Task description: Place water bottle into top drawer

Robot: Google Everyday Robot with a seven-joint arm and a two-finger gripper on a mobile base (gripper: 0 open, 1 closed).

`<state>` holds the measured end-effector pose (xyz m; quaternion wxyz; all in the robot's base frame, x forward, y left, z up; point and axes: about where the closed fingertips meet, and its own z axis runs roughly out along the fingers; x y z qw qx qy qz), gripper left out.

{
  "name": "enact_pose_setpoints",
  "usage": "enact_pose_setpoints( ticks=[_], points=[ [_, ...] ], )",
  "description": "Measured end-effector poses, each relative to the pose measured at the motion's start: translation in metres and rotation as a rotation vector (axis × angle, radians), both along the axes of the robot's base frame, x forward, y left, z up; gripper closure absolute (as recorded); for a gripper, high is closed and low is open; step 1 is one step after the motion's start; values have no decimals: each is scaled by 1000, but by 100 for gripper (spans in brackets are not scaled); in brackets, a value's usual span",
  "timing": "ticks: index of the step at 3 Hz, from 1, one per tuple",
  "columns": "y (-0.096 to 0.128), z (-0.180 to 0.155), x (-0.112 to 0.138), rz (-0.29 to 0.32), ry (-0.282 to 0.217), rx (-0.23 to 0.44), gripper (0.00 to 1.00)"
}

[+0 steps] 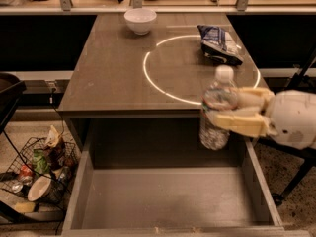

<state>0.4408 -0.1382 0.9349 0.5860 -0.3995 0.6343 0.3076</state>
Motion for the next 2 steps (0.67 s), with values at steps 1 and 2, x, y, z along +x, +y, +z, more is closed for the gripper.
enact_pose_setpoints(
  ticks=[1,2],
  points=[
    [-33,-38,-3,-33,20,-70,100],
    [-41,-80,6,-7,51,-60,100]
  ],
)
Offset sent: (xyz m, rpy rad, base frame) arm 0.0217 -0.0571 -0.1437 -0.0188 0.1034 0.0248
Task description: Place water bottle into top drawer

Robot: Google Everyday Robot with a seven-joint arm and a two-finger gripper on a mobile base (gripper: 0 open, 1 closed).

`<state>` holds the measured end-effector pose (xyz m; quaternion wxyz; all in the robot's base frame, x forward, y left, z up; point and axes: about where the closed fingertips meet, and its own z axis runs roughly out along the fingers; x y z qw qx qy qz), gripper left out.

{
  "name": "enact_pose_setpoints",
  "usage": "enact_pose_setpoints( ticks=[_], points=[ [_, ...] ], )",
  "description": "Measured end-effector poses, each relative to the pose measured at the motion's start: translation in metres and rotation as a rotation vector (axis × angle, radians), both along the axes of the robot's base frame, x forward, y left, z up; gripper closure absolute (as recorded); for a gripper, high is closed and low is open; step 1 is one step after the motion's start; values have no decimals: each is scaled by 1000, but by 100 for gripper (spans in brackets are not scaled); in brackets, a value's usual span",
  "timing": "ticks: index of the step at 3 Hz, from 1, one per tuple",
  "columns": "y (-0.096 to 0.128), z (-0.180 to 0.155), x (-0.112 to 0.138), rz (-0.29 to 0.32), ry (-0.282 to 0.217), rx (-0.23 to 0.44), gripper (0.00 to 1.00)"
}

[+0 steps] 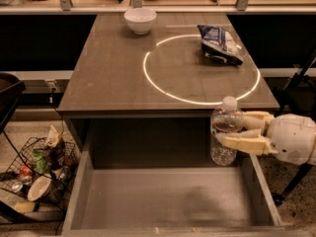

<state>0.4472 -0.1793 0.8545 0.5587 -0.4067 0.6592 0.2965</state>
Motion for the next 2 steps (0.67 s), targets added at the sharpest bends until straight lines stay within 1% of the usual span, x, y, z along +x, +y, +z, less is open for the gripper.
enact_pose_setpoints(
  ticks=[1,2],
  points=[
    [18,-45,16,73,57,65,100],
    [18,-45,16,73,57,65,100]
  ],
)
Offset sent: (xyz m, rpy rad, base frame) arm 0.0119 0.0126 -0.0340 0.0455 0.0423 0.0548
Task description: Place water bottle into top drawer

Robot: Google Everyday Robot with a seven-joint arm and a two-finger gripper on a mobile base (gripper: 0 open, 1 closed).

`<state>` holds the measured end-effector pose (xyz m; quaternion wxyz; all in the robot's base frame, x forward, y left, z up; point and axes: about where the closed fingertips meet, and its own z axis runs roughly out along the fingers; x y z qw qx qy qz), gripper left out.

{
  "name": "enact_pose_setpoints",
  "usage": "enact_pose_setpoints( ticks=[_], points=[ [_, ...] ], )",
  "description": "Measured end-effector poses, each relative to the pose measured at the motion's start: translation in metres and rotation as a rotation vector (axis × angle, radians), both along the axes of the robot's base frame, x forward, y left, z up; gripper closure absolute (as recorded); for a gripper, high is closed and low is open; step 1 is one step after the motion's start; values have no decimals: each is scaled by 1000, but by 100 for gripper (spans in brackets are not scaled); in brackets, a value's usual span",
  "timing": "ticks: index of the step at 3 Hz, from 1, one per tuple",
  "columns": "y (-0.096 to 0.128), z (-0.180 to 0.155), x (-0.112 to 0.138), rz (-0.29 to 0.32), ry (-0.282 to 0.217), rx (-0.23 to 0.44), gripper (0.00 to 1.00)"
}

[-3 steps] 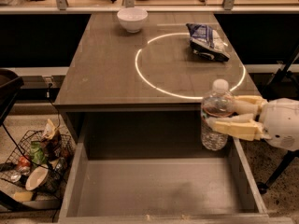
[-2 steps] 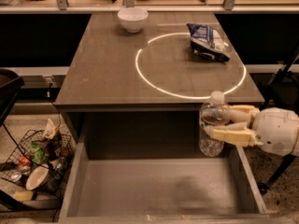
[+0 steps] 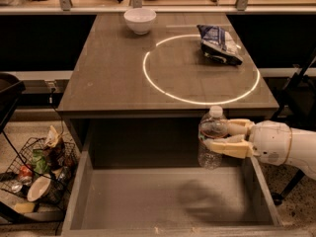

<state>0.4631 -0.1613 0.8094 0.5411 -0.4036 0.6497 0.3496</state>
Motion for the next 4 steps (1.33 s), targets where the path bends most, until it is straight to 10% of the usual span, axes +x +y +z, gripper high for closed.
enact_pose_setpoints(
  ticks=[4],
  points=[
    [120,-52,-16,277,-105,102,100]
  ],
)
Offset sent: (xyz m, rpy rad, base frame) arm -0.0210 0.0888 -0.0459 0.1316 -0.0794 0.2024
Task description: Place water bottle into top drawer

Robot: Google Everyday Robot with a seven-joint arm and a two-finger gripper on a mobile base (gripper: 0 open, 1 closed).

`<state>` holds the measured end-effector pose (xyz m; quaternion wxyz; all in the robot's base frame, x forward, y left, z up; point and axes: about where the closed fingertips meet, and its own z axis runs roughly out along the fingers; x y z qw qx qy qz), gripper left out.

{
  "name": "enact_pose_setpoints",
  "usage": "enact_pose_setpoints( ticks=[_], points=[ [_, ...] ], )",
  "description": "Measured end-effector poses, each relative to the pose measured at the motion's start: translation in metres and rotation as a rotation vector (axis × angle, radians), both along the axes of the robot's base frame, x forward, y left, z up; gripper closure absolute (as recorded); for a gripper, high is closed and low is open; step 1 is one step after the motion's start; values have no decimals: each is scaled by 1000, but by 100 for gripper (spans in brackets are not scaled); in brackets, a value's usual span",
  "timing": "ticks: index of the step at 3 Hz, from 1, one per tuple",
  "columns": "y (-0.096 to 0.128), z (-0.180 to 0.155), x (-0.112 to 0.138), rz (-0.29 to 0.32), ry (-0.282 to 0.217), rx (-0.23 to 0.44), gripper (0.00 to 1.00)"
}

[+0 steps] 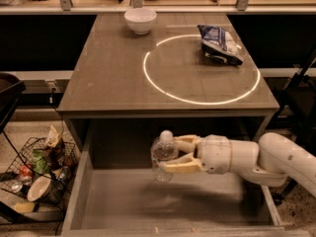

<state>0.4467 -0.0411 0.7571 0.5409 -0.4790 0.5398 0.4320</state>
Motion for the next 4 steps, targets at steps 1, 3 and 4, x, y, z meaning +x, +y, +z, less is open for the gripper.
enact_pose_setpoints(
  ticks=[1,3,4],
  points=[
    [21,-9,1,43,-14,-7,100],
    [58,-32,-4,95,-7,-24,100],
    [70,-43,-7,120,14,-27,100]
  ],
)
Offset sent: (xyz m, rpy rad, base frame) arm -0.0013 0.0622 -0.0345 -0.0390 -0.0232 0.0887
